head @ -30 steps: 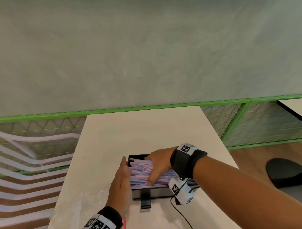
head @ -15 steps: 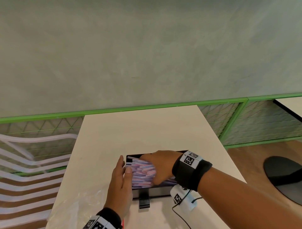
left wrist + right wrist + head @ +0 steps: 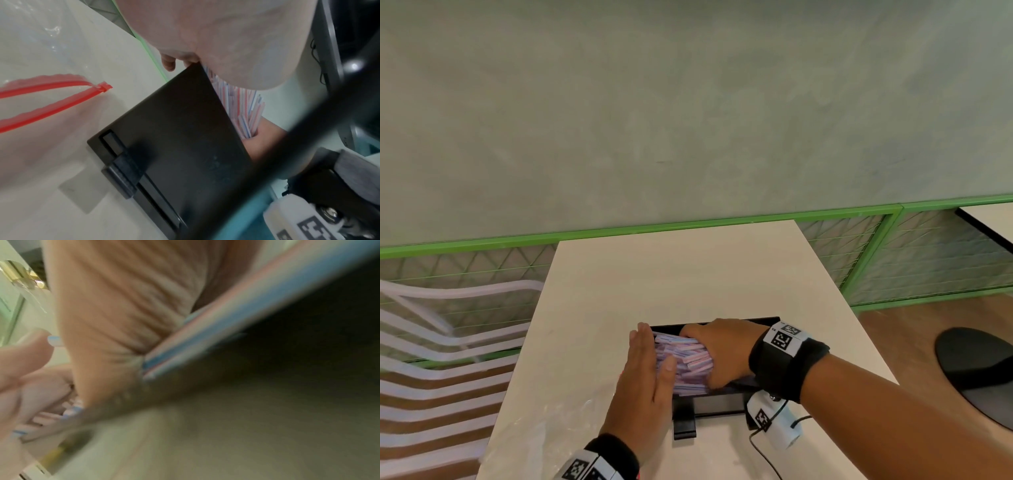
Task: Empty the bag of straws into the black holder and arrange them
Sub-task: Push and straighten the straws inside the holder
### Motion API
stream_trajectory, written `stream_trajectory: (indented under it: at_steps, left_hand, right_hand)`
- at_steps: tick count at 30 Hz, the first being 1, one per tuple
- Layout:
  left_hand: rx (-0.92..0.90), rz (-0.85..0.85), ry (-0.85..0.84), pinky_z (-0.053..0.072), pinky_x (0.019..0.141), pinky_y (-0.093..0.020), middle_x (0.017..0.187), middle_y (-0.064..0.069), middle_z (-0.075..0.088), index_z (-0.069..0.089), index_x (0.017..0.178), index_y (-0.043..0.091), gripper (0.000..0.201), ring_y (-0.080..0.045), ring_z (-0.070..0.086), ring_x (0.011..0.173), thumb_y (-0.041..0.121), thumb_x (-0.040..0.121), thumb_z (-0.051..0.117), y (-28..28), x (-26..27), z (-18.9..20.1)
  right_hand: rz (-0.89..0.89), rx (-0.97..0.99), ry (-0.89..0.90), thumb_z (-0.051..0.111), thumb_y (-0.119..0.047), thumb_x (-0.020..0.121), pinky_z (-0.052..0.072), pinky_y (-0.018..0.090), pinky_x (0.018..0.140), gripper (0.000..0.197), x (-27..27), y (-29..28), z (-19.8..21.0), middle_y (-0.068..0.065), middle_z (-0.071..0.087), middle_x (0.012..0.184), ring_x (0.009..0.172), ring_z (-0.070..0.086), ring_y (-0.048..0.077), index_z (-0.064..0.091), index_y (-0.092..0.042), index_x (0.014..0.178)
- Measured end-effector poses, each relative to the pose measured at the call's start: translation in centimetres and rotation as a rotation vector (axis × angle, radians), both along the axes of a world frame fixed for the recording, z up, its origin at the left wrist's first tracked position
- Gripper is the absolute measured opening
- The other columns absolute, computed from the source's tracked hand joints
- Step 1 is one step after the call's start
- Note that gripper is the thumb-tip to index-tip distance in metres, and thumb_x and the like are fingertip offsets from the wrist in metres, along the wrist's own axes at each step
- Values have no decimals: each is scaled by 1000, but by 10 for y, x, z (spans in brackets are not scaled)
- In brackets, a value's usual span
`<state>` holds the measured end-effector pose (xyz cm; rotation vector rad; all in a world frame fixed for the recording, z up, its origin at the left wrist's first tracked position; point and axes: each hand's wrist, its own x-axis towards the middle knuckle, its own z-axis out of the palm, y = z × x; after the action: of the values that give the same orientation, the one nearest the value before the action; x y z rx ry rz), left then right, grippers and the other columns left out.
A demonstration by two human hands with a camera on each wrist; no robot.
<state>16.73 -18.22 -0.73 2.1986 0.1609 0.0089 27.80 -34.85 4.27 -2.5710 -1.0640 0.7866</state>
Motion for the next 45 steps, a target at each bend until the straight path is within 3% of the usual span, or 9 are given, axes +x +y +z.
stream_trajectory:
  at_steps: [8, 11, 15, 19, 27, 31, 36, 40, 45]
  left_hand:
    - [-109, 48, 39, 25, 115, -19, 164, 12, 17, 2, 156, 39, 71, -7, 29, 145, 63, 92, 20, 4, -5, -2]
    - [-161, 60, 16, 30, 115, -23, 160, 13, 29, 10, 156, 39, 74, -5, 37, 140, 70, 90, 19, 5, -5, -5]
    - [-211, 78, -5, 31, 111, -21, 154, 14, 35, 14, 156, 36, 70, -3, 41, 133, 63, 92, 24, 1, -5, -1]
    - [-212, 93, -36, 31, 118, -31, 155, 11, 33, 12, 155, 37, 69, -8, 37, 139, 64, 93, 21, -2, -5, -4]
    - [-243, 143, -60, 30, 107, -23, 157, 4, 32, 13, 156, 31, 69, -7, 37, 132, 52, 92, 26, -8, 0, -5]
    - [-206, 138, -70, 32, 107, -23, 155, 5, 32, 12, 156, 34, 77, -6, 38, 132, 70, 90, 25, -6, 2, -11]
    - [-131, 130, -113, 26, 120, -35, 161, 6, 20, 11, 156, 31, 75, -11, 24, 147, 67, 92, 23, -2, 3, -4]
    - [-114, 108, -134, 18, 119, -26, 162, 9, 19, 16, 157, 27, 68, -3, 19, 147, 58, 97, 26, -2, 8, 3]
    - [-7, 41, -96, 18, 124, -35, 164, 5, 20, 30, 153, 25, 64, -7, 14, 150, 53, 95, 26, -1, 12, -1]
  right_hand:
    - [76, -95, -228, 78, -32, 77, 40, 30, 67, 67, 1, 8, 6, 8, 65, 105, 80, 56, 23, 46, -23, 135]
    - [22, -26, -206, 76, -37, 75, 46, 31, 70, 68, -4, 8, 1, 2, 61, 106, 82, 58, 22, 44, -30, 134]
    - [-32, 75, -151, 75, -31, 79, 52, 34, 77, 71, -12, 10, -8, 5, 60, 110, 90, 63, 27, 40, -31, 141]
    - [-20, 131, -175, 74, -27, 83, 52, 38, 85, 84, -15, 13, -10, 9, 57, 120, 103, 62, 31, 28, -31, 153]
    - [-12, 162, -260, 72, -23, 83, 54, 40, 79, 89, -21, 20, -17, 9, 55, 124, 101, 63, 33, 22, -28, 156]
    - [-56, 224, -223, 73, -28, 86, 52, 40, 85, 93, -22, 23, -16, 12, 52, 131, 106, 62, 33, 15, -26, 159]
    - [-81, 249, -229, 74, -51, 83, 54, 43, 91, 89, -22, 10, -9, 8, 52, 130, 107, 62, 29, 27, -23, 153]
    - [-121, 245, -188, 69, -56, 85, 50, 40, 98, 70, -18, -15, -5, 1, 58, 124, 110, 58, 20, 45, -27, 144]
    - [-90, 210, -171, 62, -54, 89, 47, 34, 101, 62, -14, -50, -15, -3, 58, 126, 114, 57, 16, 48, -30, 145]
